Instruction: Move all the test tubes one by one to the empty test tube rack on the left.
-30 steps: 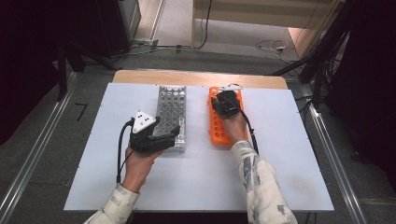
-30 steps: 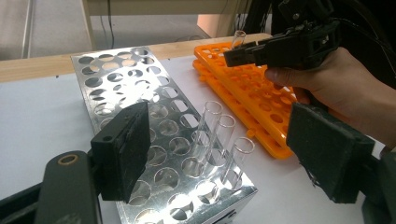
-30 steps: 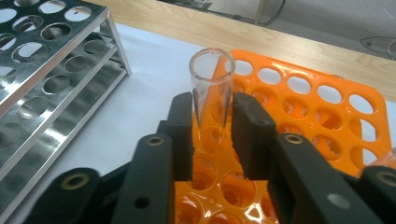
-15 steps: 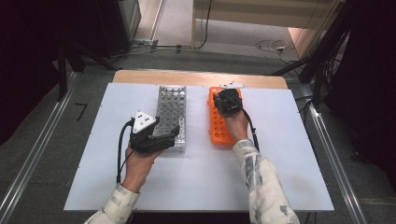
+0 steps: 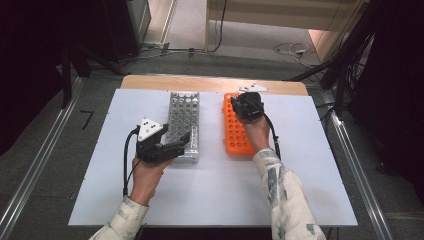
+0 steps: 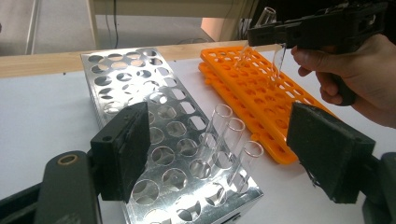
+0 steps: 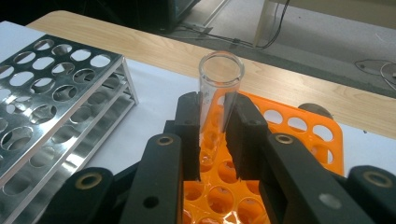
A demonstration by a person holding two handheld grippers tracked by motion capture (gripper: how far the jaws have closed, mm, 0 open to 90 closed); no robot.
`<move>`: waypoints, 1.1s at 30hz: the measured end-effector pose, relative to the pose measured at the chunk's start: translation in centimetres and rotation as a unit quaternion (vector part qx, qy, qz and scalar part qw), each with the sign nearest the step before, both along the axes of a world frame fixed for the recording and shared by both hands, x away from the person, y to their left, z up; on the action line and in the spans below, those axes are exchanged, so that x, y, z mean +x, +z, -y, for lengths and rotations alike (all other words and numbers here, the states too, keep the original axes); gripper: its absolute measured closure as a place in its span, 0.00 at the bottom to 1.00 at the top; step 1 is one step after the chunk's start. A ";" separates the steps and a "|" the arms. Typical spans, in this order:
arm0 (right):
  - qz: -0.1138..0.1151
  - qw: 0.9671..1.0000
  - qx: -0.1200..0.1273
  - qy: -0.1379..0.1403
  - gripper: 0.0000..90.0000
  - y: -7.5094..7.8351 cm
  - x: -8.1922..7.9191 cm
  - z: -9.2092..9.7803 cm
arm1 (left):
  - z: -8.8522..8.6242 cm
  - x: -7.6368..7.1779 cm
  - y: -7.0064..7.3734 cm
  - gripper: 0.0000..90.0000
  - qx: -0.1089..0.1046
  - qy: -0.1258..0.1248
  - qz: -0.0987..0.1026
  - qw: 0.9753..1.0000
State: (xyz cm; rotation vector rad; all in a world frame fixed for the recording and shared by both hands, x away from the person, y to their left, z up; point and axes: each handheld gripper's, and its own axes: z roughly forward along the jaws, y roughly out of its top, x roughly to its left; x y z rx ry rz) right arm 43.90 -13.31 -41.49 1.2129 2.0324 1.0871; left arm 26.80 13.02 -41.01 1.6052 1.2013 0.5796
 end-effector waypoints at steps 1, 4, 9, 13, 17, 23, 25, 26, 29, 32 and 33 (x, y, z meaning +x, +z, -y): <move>-0.001 1.000 0.002 0.000 0.81 0.1 -0.1 0.1 | 0.0 0.0 0.0 0.24 0.000 0.000 0.000 1.000; 0.004 1.000 0.009 0.004 0.81 0.6 -0.3 0.3 | 0.0 0.0 0.0 0.24 0.000 -0.001 -0.001 1.000; 0.012 1.000 0.015 0.009 0.81 1.6 -0.8 0.9 | 0.1 0.0 -0.1 0.24 0.001 -0.001 -0.002 1.000; 0.018 0.999 0.019 0.018 0.81 2.3 -1.5 1.3 | 0.3 0.0 -0.1 0.24 0.001 -0.002 -0.001 1.000; 0.021 0.999 0.025 0.029 0.81 2.9 -2.3 1.5 | 0.3 0.0 -0.1 0.24 0.002 -0.003 -0.001 1.000; 0.021 0.998 0.025 0.050 0.81 3.4 -3.8 1.6 | 0.5 -0.1 0.0 0.24 0.002 -0.003 0.000 1.000; 0.021 0.998 0.025 0.057 0.81 3.4 -4.3 1.7 | 0.6 -0.1 -0.1 0.25 0.003 -0.005 0.000 1.000; 0.019 0.998 0.026 0.060 0.81 3.4 -4.6 1.7 | 0.7 -0.1 -0.1 0.25 0.003 -0.006 0.000 1.000; 0.019 0.997 0.025 0.071 0.81 3.3 -5.5 1.9 | 1.0 -0.1 0.0 0.25 0.006 -0.010 0.001 1.000; 0.014 0.996 0.023 0.082 0.81 3.0 -6.5 1.9 | 1.2 -0.2 0.0 0.25 0.006 -0.013 0.002 1.000; 0.013 0.996 0.021 0.085 0.81 2.9 -6.8 1.9 | 1.3 -0.2 0.0 0.26 0.006 -0.013 0.001 1.000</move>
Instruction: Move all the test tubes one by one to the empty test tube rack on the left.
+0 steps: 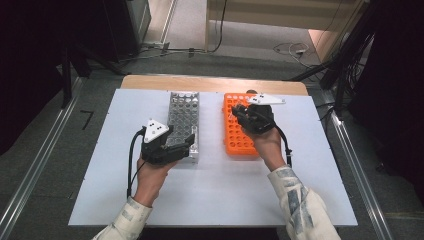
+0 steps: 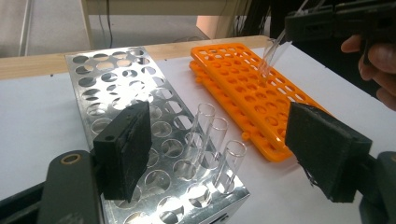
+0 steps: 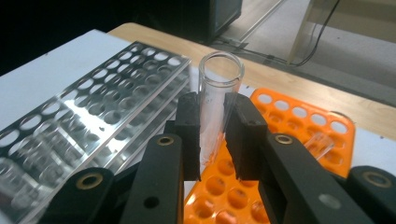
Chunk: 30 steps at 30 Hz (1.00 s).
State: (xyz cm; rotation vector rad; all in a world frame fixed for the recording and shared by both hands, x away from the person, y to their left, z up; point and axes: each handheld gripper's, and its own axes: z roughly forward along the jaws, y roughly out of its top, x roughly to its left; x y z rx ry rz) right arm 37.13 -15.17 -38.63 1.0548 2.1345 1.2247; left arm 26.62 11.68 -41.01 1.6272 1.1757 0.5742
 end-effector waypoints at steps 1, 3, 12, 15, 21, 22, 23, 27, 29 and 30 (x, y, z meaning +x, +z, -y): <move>-0.002 1.000 0.000 0.005 0.81 -0.1 -0.3 0.0 | 0.1 0.0 0.0 0.26 -0.001 -0.001 0.001 1.000; -0.005 1.000 0.001 0.014 0.81 -0.4 -0.9 -0.1 | 0.3 0.0 0.0 0.26 0.001 -0.004 0.001 1.000; -0.014 0.998 -0.004 0.060 0.81 -1.7 -3.8 -1.5 | 1.4 -0.3 0.4 0.30 0.001 -0.017 0.007 1.000; -0.019 0.997 -0.005 0.070 0.81 -2.3 -4.4 -2.0 | 1.9 -0.3 0.6 0.33 -0.001 -0.030 0.010 1.000; -0.026 0.996 -0.017 0.084 0.81 -3.5 -5.1 -2.9 | 3.0 -0.4 0.9 0.38 -0.004 -0.052 0.014 0.999; -0.030 0.996 -0.016 0.086 0.81 -3.7 -5.1 -3.0 | 3.2 -0.4 0.9 0.39 -0.002 -0.054 0.014 0.998; -0.032 0.996 -0.018 0.087 0.81 -3.9 -5.2 -3.1 | 3.3 -0.5 0.9 0.39 -0.001 -0.055 0.014 0.998; -0.040 0.995 -0.021 0.091 0.81 -4.5 -5.4 -3.2 | 4.0 -0.4 0.8 0.44 -0.001 -0.066 0.015 0.998; -0.041 0.994 -0.022 0.094 0.81 -4.7 -5.5 -3.3 | 4.3 -0.3 0.8 0.47 -0.001 -0.074 0.015 0.997; -0.044 0.994 -0.022 0.094 0.81 -4.7 -5.6 -3.3 | 4.5 -0.3 0.8 0.49 0.001 -0.078 0.014 0.997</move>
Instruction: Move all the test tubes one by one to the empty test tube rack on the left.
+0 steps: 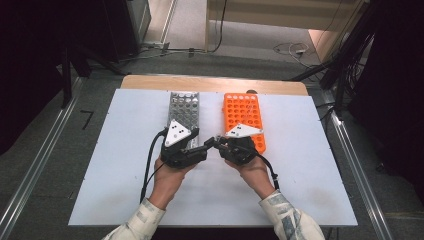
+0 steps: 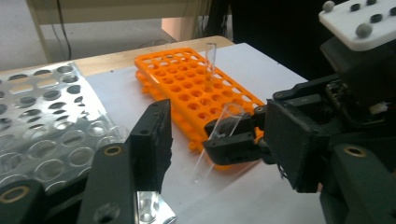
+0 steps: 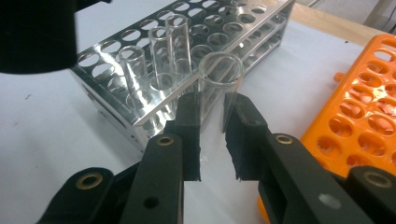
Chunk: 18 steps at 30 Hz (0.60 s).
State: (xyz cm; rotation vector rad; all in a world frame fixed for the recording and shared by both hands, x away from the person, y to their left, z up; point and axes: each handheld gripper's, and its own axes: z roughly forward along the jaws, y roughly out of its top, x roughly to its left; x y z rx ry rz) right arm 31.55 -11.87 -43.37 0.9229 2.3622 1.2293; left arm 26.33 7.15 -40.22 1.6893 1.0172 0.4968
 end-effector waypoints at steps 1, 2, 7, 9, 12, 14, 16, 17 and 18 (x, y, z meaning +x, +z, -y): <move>-0.001 1.000 0.000 0.002 0.81 0.0 -0.1 0.0 | 0.2 0.1 0.0 0.50 0.002 -0.002 0.000 1.000; -0.001 1.000 0.000 0.002 0.81 -0.1 -0.1 0.0 | 0.5 0.1 -0.1 0.50 0.003 -0.004 0.001 1.000; 0.003 1.000 -0.003 0.009 0.81 0.1 -0.4 0.0 | 1.8 0.6 -0.4 0.57 0.015 -0.019 -0.004 1.000; 0.003 1.000 -0.003 0.011 0.81 0.1 -0.5 0.0 | 2.2 0.8 -0.6 0.58 0.019 -0.021 -0.006 1.000; 0.003 1.000 -0.002 0.013 0.81 0.1 -0.6 0.1 | 2.5 1.0 -0.8 0.61 0.021 -0.023 -0.012 0.999; 0.002 1.000 -0.003 0.013 0.81 0.1 -0.6 0.1 | 2.6 1.1 -0.9 0.62 0.023 -0.023 -0.013 0.999; 0.002 1.000 -0.004 0.014 0.81 0.1 -0.7 0.1 | 2.7 1.2 -1.0 0.63 0.026 -0.025 -0.015 0.999; 0.003 1.000 -0.004 0.016 0.81 0.1 -0.7 0.1 | 2.7 1.2 -1.0 0.64 0.027 -0.024 -0.015 0.999; 0.004 1.000 -0.004 0.016 0.81 0.1 -0.7 0.1 | 2.8 1.2 -1.0 0.64 0.028 -0.023 -0.016 0.999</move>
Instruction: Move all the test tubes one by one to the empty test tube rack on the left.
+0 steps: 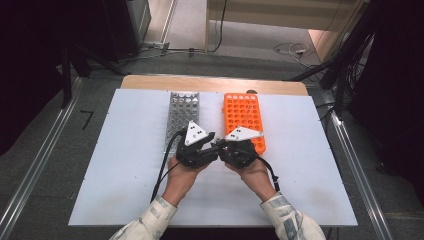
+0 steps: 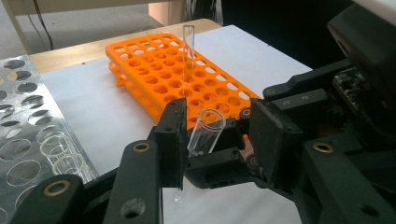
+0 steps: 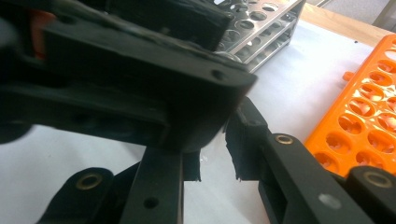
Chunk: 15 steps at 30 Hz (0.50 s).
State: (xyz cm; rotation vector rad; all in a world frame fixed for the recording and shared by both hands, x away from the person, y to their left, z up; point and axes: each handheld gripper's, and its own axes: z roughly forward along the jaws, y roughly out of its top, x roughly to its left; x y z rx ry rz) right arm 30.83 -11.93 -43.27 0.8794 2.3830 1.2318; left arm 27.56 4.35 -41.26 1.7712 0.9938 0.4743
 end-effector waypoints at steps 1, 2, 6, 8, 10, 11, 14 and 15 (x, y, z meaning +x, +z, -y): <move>0.001 1.000 0.000 0.001 0.81 0.0 0.0 0.0 | 0.0 0.0 0.0 0.65 0.002 0.000 0.000 1.000; 0.001 1.000 0.000 0.001 0.81 0.0 -0.1 0.0 | 0.0 0.0 -0.1 0.66 0.002 0.000 0.000 1.000; 0.000 1.000 0.002 0.003 0.81 0.1 -0.2 -0.1 | 0.0 0.1 -0.2 0.71 0.005 0.003 -0.002 1.000; 0.001 1.000 0.002 0.005 0.81 0.2 -0.2 -0.1 | 0.0 0.1 -0.2 0.73 0.003 0.005 -0.001 1.000; 0.001 1.000 0.003 0.006 0.81 0.2 -0.3 -0.1 | 0.0 0.2 -0.2 0.76 0.003 0.007 -0.002 1.000; 0.002 1.000 0.003 0.008 0.81 0.2 -0.3 -0.1 | 0.0 0.2 -0.2 0.78 0.004 0.008 -0.001 1.000; 0.002 1.000 0.002 0.008 0.81 0.3 -0.4 -0.1 | 0.0 0.2 -0.2 0.80 0.004 0.010 -0.001 1.000; 0.002 1.000 0.002 0.008 0.81 0.3 -0.4 -0.1 | -0.1 0.2 -0.2 0.81 0.004 0.011 -0.001 1.000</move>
